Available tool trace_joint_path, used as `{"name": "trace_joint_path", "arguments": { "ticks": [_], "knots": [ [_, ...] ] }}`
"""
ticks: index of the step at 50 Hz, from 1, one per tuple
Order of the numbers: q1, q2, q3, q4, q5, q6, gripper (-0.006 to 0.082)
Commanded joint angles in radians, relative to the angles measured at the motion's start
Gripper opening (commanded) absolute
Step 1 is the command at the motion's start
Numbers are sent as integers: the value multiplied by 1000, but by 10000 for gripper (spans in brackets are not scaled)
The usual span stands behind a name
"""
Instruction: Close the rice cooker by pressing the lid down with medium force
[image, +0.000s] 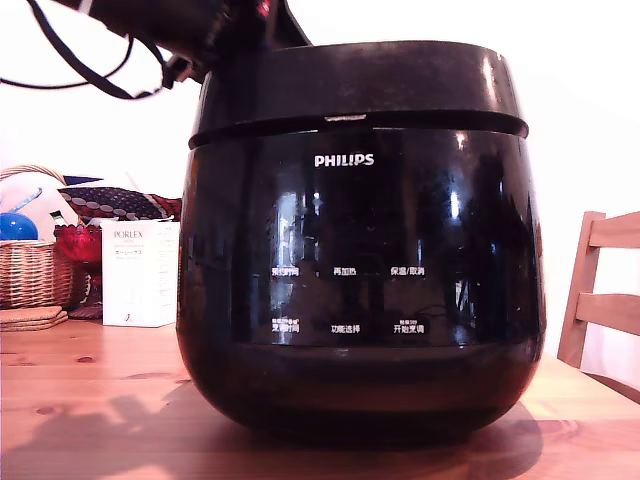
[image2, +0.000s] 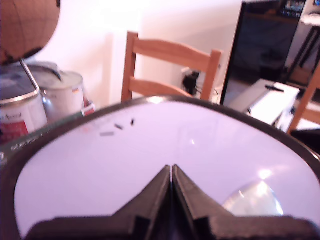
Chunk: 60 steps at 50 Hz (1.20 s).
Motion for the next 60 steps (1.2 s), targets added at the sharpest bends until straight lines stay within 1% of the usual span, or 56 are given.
{"name": "trace_joint_path", "arguments": {
  "ticks": [1,9,18,23,39,46,54,60],
  "knots": [
    [0,1,-47,-53,-2,1,-21],
    [0,-48,-47,-124,-6,15,-21],
    [1,-97,-47,-254,-13,48,-21],
    [0,-114,-51,-293,-13,54,-21],
    [-37,-185,-120,-315,-12,52,-21],
    [-64,-216,-162,-305,-12,52,-21],
    [-83,-221,-175,-298,-12,50,-21],
    [-96,-221,-194,-262,-13,51,-21]
  ]
}}
